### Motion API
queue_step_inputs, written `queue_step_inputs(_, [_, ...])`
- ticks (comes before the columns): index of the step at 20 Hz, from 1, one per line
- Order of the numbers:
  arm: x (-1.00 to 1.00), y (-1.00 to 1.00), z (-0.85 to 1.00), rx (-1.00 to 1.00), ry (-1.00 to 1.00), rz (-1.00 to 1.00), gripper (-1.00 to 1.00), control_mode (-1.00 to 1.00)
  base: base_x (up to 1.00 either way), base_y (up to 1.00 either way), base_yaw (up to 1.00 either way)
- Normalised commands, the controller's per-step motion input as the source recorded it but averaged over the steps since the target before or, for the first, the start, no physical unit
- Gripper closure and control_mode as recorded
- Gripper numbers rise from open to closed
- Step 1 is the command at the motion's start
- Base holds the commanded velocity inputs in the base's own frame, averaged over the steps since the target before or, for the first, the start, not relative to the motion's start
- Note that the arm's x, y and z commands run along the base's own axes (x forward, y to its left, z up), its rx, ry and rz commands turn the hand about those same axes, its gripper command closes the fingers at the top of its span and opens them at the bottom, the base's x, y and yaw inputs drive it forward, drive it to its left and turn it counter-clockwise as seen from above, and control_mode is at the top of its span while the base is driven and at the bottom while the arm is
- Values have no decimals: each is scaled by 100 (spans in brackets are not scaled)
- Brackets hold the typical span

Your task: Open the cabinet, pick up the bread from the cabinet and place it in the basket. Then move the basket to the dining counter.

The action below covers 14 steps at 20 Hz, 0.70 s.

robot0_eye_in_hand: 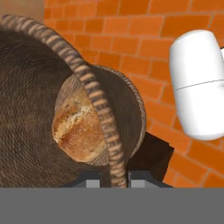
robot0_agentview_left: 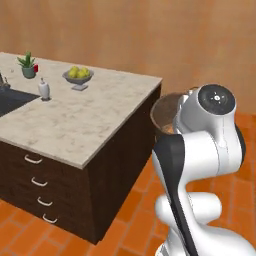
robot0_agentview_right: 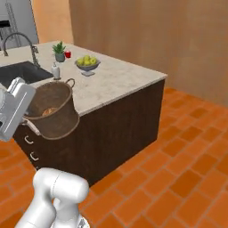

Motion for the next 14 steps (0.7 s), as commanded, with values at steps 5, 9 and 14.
queue_step_inputs(5, [0,0,0,0,0,0,100,100,84,-51,66])
queue_step_inputs(9, [0,0,0,0,0,0,100,100,55,-64,62])
queue_step_inputs(14, [0,0,0,0,0,0,100,100,0,-66,68])
